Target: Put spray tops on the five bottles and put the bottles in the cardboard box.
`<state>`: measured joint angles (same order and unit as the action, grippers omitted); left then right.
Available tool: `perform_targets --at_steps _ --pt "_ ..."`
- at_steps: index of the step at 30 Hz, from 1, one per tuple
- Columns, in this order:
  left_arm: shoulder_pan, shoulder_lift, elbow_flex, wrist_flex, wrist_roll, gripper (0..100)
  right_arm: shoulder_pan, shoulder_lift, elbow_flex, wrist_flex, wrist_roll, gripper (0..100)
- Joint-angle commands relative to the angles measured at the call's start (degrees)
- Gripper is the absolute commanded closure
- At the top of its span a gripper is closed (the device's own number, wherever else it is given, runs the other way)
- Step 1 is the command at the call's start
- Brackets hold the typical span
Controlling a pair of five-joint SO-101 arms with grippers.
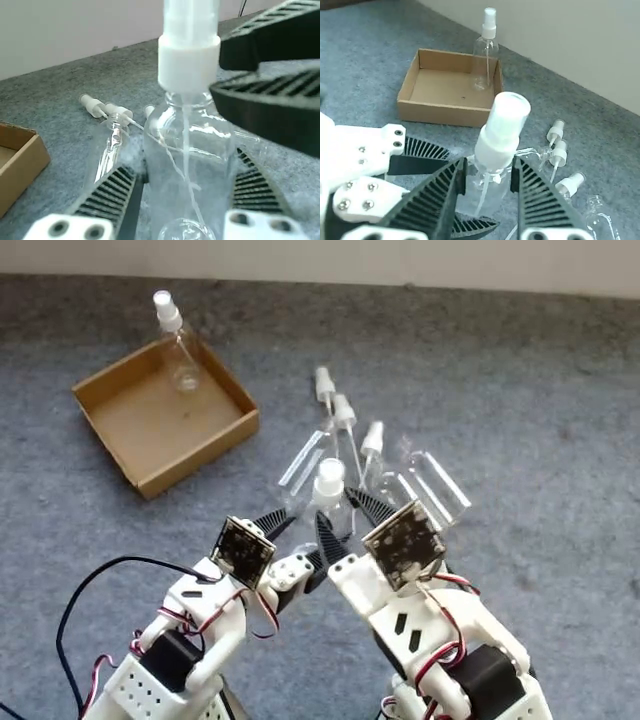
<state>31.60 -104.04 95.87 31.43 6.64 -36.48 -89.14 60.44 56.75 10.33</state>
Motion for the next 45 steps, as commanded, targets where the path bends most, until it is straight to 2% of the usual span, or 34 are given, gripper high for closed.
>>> perform_targets --at_steps 1,6,10,17,21,27,30,32,37,41,45 --pt "-0.57 -0.57 -0.48 -1.41 0.70 89 0.22 0.13 -0.92 0.66 3.08 87.1" --pt "-0.92 -0.57 -0.75 -1.41 0.70 89 3.03 0.04 -0.92 0.66 11.60 87.1" --pt "-3.65 -0.57 -2.51 -1.58 0.70 89 5.93 0.04 -0.92 0.66 11.52 87.1" --pt "-15.08 -0.57 -5.76 -1.85 0.70 89 6.20 0.04 -0.13 0.22 11.52 87.2" --pt "-20.88 -0.57 -4.88 -6.07 0.70 89 5.85 0.04 2.07 -0.75 11.43 87.2" --pt "-26.42 -0.57 -1.36 -14.59 0.70 89 0.84 0.04 12.53 -9.36 11.43 87.8" --pt "-28.62 -0.57 -0.13 -18.46 0.70 89 -1.45 0.04 18.07 -14.90 11.43 94.0" --pt "-28.79 -0.57 0.84 -20.57 0.70 89 -2.51 0.04 20.88 -18.95 11.43 99.3" --pt "-27.91 -0.57 1.19 -22.51 0.79 89 -4.26 0.04 26.59 -30.46 11.43 99.1" --pt "-22.73 -0.48 1.19 -22.51 0.79 89 -6.37 0.04 31.25 -36.53 11.43 99.1" --pt "-17.63 -0.40 1.19 -22.51 0.79 89 -8.84 0.04 33.98 -37.14 11.43 99.1"
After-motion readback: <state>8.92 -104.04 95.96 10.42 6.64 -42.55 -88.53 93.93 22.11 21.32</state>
